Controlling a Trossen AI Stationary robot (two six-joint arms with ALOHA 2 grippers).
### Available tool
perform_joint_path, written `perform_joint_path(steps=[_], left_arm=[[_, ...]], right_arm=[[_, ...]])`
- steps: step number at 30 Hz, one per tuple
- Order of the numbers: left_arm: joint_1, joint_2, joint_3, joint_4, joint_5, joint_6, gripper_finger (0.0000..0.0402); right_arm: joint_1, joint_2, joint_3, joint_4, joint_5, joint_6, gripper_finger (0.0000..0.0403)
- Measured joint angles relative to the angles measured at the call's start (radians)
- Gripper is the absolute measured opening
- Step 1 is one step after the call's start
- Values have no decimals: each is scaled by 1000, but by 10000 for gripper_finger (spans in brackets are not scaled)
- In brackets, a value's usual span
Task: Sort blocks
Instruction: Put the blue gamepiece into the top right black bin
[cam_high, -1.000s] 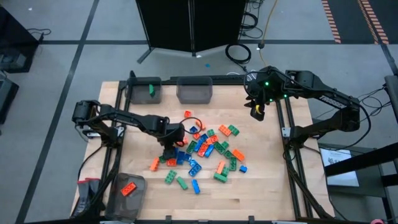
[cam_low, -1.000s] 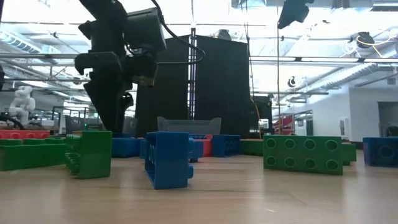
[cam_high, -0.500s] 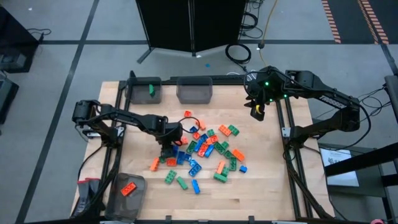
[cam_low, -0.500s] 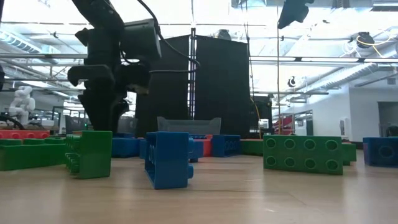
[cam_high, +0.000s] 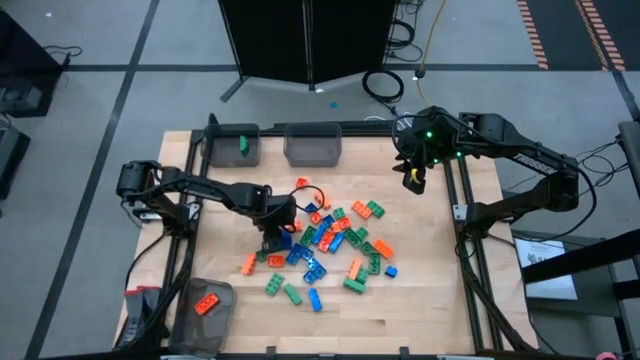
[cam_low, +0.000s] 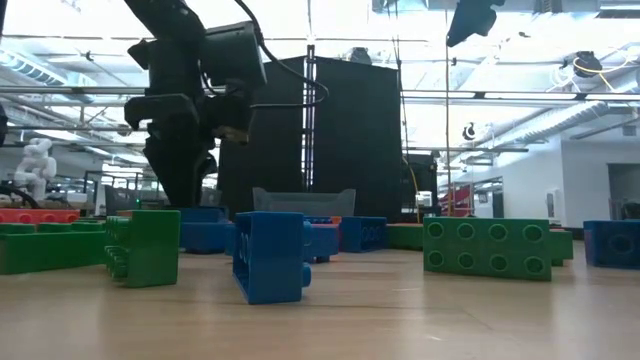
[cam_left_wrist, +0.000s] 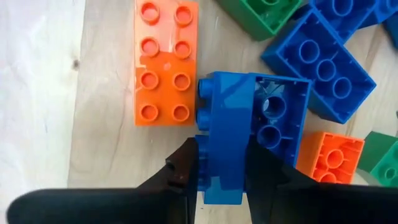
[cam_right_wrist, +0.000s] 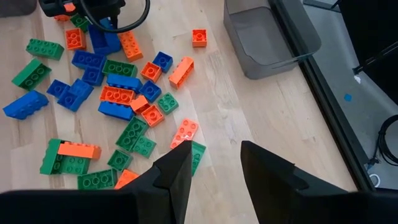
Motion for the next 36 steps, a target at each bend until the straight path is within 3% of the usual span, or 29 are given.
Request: perform_joint_path(steps=[7,21,36], left_arm=[[21,0,0,-26,-100,-53,102],[79,0,1,-21,-80,-53,153],[137,0,1,-23,-64,-11,131]], right_arm=[[0,0,0,0,0,0,135],[0,0,0,0,-1,0,135],[0,0,0,0,-1,-15,135]])
